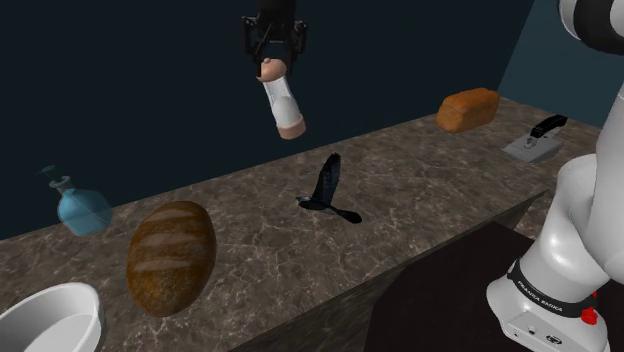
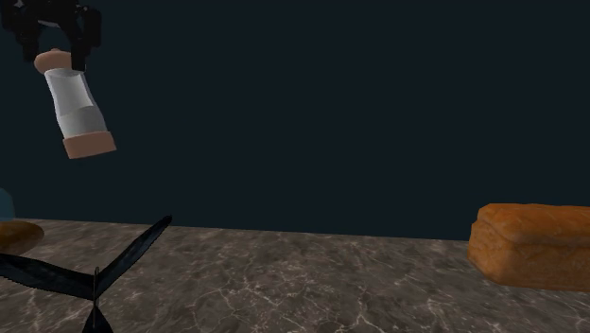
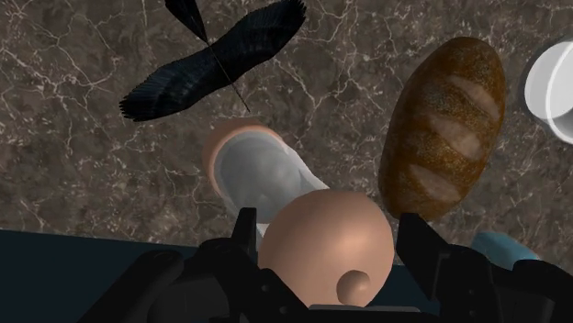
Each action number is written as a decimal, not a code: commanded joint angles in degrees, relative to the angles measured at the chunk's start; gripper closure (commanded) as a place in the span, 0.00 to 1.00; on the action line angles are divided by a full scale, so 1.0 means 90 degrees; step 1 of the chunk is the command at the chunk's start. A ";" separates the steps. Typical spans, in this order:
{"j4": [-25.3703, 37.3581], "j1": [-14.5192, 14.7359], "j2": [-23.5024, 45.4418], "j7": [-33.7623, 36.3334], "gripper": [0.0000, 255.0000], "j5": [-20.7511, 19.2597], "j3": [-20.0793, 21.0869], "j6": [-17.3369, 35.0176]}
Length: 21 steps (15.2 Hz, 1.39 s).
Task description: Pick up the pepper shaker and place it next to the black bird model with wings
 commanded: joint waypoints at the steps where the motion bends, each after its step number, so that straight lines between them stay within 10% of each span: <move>1: 0.0326 0.0147 0.0246 0.0263 1.00 -0.0025 0.0097 -0.0048; 10: 0.3399 0.0744 0.2242 0.1334 1.00 -0.0113 0.0412 -0.1026; 21: 0.0902 0.0861 0.1314 0.1217 1.00 -0.0169 0.0386 0.0538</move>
